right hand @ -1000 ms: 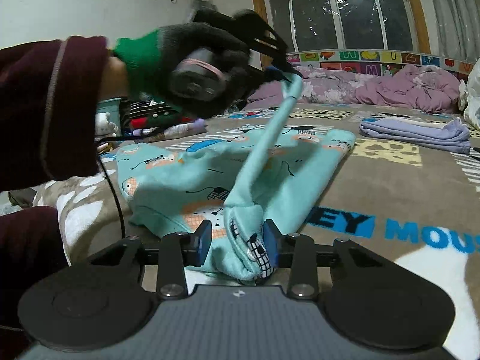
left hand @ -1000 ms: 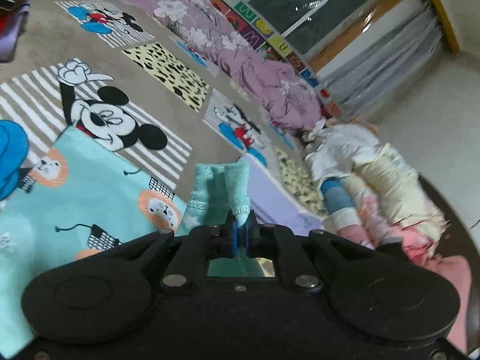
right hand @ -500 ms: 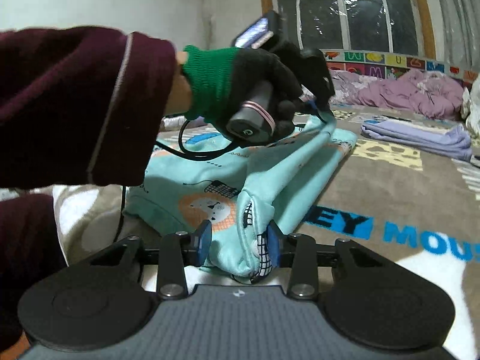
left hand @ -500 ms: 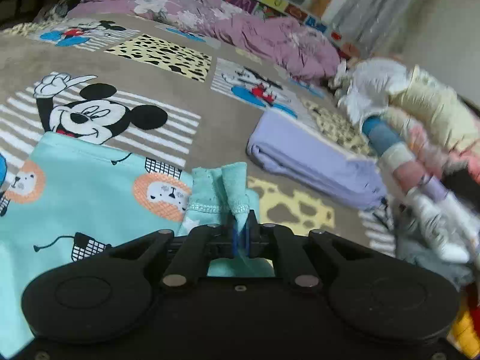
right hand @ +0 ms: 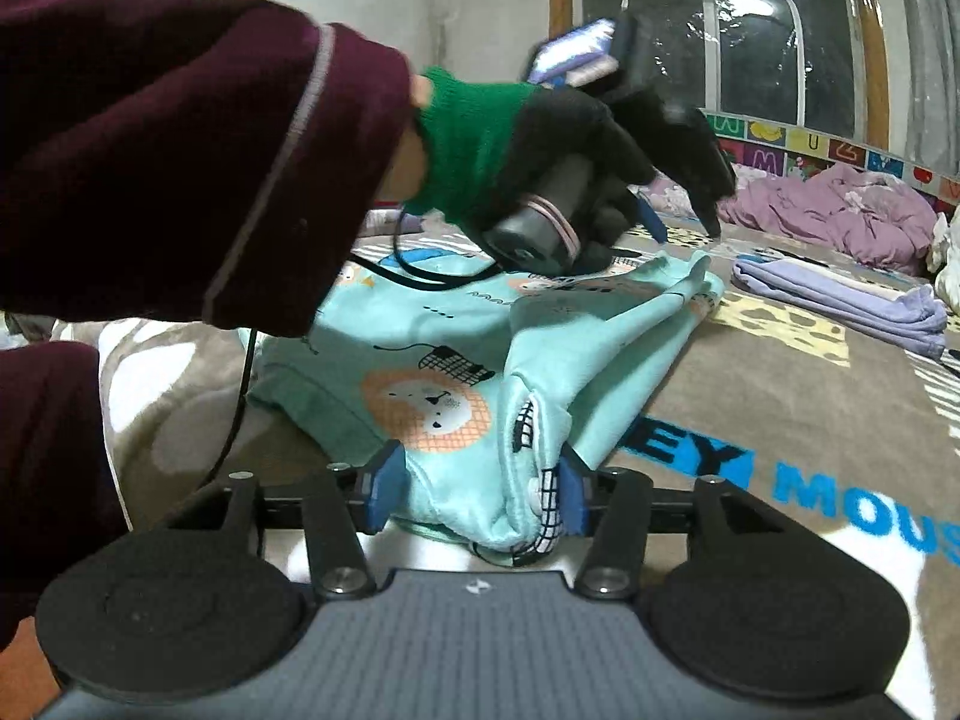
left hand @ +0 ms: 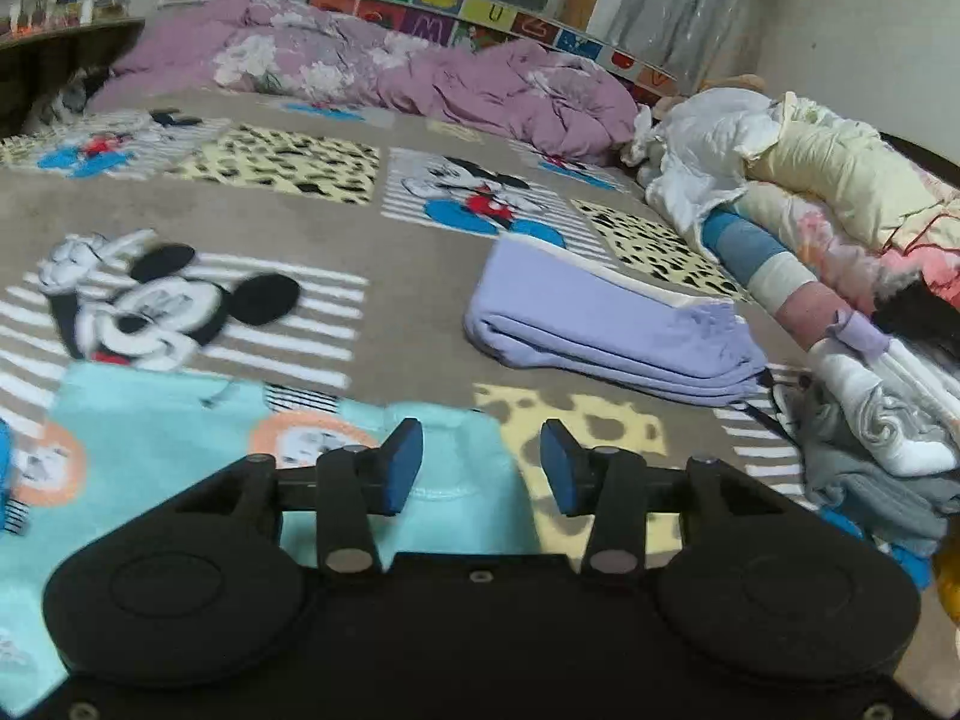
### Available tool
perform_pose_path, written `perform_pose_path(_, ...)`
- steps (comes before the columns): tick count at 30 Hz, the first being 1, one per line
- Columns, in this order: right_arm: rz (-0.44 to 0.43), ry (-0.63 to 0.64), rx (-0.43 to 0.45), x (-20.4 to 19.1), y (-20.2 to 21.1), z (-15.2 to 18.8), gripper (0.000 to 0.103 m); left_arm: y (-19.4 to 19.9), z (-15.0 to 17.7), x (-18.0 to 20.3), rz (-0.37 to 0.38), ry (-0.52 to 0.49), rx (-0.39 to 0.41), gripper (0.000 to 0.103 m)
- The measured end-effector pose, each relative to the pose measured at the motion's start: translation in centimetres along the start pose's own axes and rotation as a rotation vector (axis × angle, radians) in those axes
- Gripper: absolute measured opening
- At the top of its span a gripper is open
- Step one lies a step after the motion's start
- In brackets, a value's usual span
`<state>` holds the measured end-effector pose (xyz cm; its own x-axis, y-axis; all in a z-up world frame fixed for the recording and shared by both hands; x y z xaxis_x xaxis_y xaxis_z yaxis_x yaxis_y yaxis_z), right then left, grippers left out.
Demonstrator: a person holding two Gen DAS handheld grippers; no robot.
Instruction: Fold clothes
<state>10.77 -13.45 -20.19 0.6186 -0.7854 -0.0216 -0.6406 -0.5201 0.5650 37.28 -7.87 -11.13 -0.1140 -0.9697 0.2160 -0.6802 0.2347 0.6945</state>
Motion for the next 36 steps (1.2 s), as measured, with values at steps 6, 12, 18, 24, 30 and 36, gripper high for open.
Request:
perform_pose_path(6,0.035,-0.059,0.007,0.5,1.4,-0.3,0.053,-1.5,1.1,-3.0,0.053,0.052,-0.128,0.042)
perform_pose_path(12,0.185,-0.013,0.084,0.6,1.0,-1.6,0.053,-2.3,2.1,-3.5,0.103,0.060,-0.157,0.005)
perform_pose_path(18,0.142,0.049,0.104,-0.6,-0.8,-2.7,0.056,-1.2,1.5,-3.4,0.084,0.032,-0.101,0.005)
perform_pose_path(24,0.113,0.007,0.027,-0.1,-2.8,-2.2,0.057,-1.6,1.8,-3.8,-0.002,-0.018,-0.099,0.020)
perform_pose_path(30,0.100,0.016,0.029,-0.4,-3.1,-2.6,0.062,-0.2,1.5,-0.6,0.016,-0.172,-0.052,0.024)
perform_pose_path(36,0.098,0.062,-0.005,-1.2,-3.5,-2.4,0.065,-5.2,1.7,1.3,-0.044,-0.298,-0.167,0.024)
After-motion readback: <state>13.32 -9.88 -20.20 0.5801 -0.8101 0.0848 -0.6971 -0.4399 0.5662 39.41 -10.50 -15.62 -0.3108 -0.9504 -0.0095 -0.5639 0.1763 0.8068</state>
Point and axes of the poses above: each gripper's, at about its wrist camera, not at the fingertips, and y roughly against the way its jaws point, x to its right, z to its underside, the point moved 5 cm from there along -y, roughly the way its jaws point, and after that the axes turned 11 degrees about -x, right-handed, at the moved point
